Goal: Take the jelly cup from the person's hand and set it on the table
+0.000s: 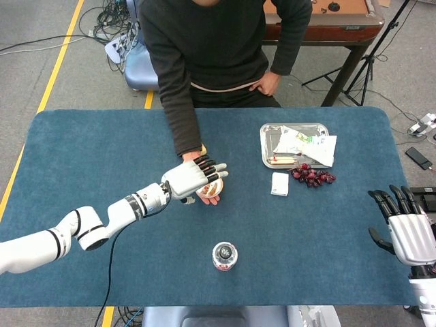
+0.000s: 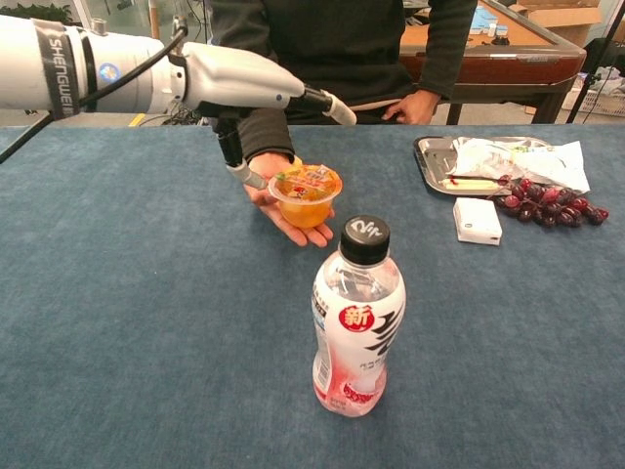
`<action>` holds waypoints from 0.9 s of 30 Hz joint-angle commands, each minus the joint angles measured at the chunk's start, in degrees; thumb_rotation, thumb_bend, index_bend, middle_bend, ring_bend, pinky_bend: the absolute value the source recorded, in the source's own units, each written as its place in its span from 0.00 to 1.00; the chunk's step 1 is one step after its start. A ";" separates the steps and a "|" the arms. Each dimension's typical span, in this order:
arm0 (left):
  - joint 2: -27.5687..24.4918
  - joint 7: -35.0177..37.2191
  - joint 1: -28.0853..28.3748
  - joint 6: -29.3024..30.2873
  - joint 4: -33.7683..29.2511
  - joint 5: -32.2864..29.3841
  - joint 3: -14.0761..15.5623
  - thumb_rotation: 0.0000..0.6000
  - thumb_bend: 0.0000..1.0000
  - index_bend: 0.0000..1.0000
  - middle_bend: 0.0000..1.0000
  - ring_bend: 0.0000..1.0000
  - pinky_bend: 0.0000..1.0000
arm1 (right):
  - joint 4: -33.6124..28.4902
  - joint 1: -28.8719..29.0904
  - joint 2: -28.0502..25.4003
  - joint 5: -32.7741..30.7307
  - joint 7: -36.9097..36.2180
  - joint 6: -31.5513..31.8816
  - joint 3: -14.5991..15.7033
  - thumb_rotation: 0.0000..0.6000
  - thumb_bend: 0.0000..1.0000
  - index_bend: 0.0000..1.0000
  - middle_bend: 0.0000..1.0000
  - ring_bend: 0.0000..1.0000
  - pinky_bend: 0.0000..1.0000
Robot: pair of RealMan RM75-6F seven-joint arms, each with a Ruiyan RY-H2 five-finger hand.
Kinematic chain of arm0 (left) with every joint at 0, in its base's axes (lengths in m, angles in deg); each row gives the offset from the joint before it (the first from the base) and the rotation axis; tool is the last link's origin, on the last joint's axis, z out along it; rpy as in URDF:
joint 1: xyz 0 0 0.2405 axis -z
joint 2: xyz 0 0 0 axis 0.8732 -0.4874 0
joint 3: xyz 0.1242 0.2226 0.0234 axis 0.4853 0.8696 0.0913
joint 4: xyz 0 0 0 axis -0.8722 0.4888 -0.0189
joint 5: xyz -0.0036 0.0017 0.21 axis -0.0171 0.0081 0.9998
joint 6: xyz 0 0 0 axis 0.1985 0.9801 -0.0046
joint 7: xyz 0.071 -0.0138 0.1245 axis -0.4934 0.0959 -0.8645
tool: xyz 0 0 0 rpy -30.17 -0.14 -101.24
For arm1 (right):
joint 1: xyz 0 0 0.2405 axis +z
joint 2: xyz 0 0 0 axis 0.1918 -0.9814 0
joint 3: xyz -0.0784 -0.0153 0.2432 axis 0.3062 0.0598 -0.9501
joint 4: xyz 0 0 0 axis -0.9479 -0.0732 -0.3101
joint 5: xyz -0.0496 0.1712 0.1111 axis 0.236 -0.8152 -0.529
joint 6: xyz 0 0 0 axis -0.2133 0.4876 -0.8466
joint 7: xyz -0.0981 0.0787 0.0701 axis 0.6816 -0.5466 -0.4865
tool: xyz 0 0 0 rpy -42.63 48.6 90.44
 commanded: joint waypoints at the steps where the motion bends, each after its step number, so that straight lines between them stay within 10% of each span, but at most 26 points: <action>1: 1.48 -2.77 3.06 -3.80 1.64 -2.32 -0.48 1.00 0.19 0.06 0.00 0.07 0.07 | 0.09 -0.11 0.01 -0.11 -0.09 0.14 0.01 1.00 0.26 0.15 0.18 0.05 0.07; 19: 8.77 -8.67 7.72 -11.36 9.61 -11.86 1.75 1.00 0.19 0.08 0.00 0.06 0.09 | 1.87 -0.78 -0.08 -0.56 -2.08 0.52 0.42 1.00 0.26 0.15 0.18 0.05 0.07; 27: 12.09 -6.80 7.91 -9.59 13.51 -11.83 2.73 1.00 0.19 0.24 0.07 0.16 0.31 | 2.42 -1.11 0.23 -0.90 -2.59 0.55 0.64 1.00 0.26 0.15 0.18 0.05 0.07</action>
